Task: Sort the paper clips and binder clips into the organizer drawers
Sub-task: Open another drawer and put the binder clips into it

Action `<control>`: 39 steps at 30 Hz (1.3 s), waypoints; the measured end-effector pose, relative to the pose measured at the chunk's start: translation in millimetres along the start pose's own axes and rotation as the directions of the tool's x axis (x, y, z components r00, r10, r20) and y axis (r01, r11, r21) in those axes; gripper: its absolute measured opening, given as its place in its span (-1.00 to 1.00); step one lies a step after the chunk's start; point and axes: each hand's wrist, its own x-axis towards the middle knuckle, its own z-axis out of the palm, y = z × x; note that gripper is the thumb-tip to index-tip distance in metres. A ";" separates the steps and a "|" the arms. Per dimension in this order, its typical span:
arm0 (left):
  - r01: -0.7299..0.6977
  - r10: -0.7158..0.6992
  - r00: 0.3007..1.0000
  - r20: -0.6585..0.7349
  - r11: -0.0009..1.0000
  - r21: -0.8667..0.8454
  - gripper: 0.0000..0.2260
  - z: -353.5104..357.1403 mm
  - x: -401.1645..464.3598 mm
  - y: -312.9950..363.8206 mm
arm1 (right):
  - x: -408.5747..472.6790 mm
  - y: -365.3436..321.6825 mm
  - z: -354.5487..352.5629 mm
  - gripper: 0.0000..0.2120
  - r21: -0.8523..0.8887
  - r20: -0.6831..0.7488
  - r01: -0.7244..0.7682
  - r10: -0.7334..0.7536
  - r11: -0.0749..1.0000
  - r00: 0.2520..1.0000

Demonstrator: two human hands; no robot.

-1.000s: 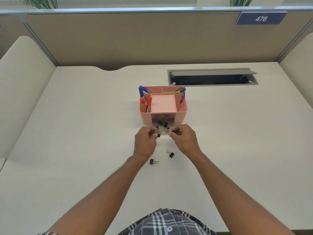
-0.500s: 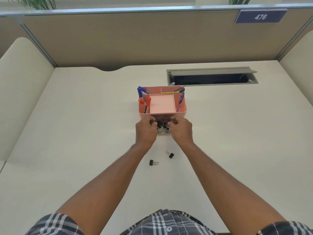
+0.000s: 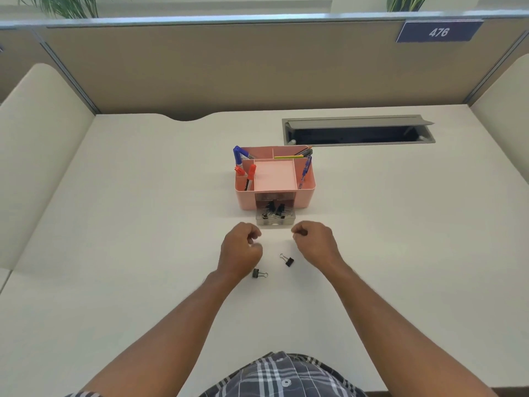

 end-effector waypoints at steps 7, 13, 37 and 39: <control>-0.318 0.211 0.896 0.390 0.919 0.234 -0.61 -13.0 -30.3 -30.3 | -20.1 18.7 14.2 -0.81 -0.326 0.202 0.071 -0.004 0.943 0.979; -0.353 0.270 0.916 0.297 0.894 0.276 -0.80 -9.4 -34.0 -33.3 | -29.9 21.4 29.6 -0.88 -0.382 0.176 0.173 -0.112 0.908 0.978; -0.285 0.341 0.940 -0.006 0.797 0.533 -0.91 4.5 53.5 31.2 | 42.8 -38.2 -2.2 -0.84 -0.339 -0.046 0.308 -0.342 0.889 0.939; -0.287 0.343 0.939 -0.015 0.808 0.514 -0.90 5.7 54.8 29.5 | 45.2 -37.9 0.1 -0.84 -0.336 -0.044 0.317 -0.351 0.887 0.935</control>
